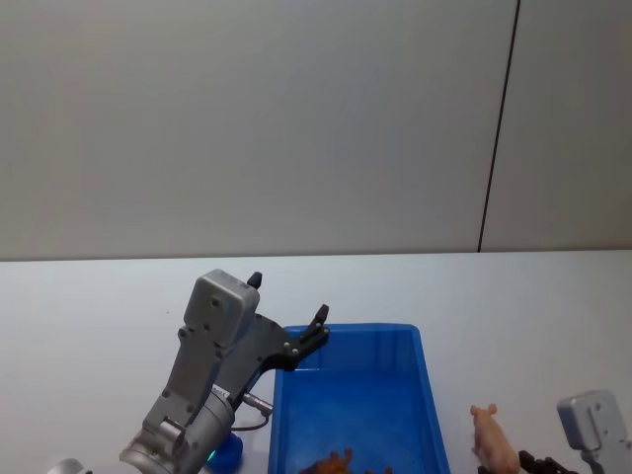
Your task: Pick up the two dolls from the table and place them into the box.
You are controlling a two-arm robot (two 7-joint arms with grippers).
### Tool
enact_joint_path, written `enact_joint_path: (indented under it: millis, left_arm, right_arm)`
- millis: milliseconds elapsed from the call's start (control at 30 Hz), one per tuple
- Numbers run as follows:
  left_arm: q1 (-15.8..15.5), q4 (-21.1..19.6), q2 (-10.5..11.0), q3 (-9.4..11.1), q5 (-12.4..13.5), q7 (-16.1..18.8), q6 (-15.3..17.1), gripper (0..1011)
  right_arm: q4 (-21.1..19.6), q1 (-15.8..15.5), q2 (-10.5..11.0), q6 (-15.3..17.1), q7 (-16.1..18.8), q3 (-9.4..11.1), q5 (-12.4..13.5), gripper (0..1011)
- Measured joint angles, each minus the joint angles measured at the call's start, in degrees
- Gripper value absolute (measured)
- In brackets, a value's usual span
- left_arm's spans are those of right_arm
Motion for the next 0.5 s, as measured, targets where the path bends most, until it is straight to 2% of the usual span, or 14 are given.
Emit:
enact_joint_path:
  millis: [133, 200, 333, 500]
  left_arm:
    - [0.00, 0.00, 0.00, 0.00, 0.00, 0.00, 0.00, 1001]
    - [0.00, 0.00, 0.00, 0.00, 0.00, 0.00, 0.00, 1001]
    - [0.00, 0.00, 0.00, 0.00, 0.00, 0.00, 0.00, 1001]
    - [0.00, 0.00, 0.00, 0.00, 0.00, 0.00, 0.00, 1002]
  right_arm:
    - [0.85, 0.00, -0.16, -1.39, 0.36, -0.12, -0.46, 545]
    - [1.11, -0.04, -0.21, -2.28, 0.43, -0.18, -0.78, 443]
    - [1.27, -0.12, -0.24, -3.77, 0.45, -0.23, -1.34, 371]
    - [1.15, -0.28, -0.20, -6.53, 0.37, -0.24, -2.38, 363]
